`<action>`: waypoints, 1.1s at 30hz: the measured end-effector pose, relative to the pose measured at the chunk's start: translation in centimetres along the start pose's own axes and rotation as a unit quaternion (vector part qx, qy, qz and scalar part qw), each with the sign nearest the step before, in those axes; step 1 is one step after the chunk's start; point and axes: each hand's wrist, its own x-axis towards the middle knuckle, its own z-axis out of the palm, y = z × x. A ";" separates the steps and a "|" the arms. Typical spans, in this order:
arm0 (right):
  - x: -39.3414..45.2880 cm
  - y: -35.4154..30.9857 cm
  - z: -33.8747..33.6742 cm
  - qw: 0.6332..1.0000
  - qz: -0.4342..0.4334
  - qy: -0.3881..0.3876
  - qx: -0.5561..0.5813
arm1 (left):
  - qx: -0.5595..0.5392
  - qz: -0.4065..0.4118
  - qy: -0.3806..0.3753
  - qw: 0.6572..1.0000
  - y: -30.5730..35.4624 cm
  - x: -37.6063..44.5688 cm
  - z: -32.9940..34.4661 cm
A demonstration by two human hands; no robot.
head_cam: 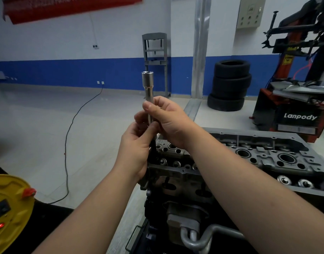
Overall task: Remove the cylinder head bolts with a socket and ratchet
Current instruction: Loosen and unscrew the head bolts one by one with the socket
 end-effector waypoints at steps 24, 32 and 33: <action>-0.3 -0.3 -0.2 0.998 -0.005 0.015 -0.064 | 0.017 -0.056 -0.032 0.998 0.7 -0.3 -0.1; -0.4 -0.2 -0.2 0.999 0.032 -0.027 -0.005 | -0.037 -0.040 -0.023 0.998 0.7 -0.6 0.2; -0.3 -0.1 -0.2 0.999 0.025 -0.033 0.006 | -0.038 -0.027 -0.014 0.999 0.7 -0.6 0.2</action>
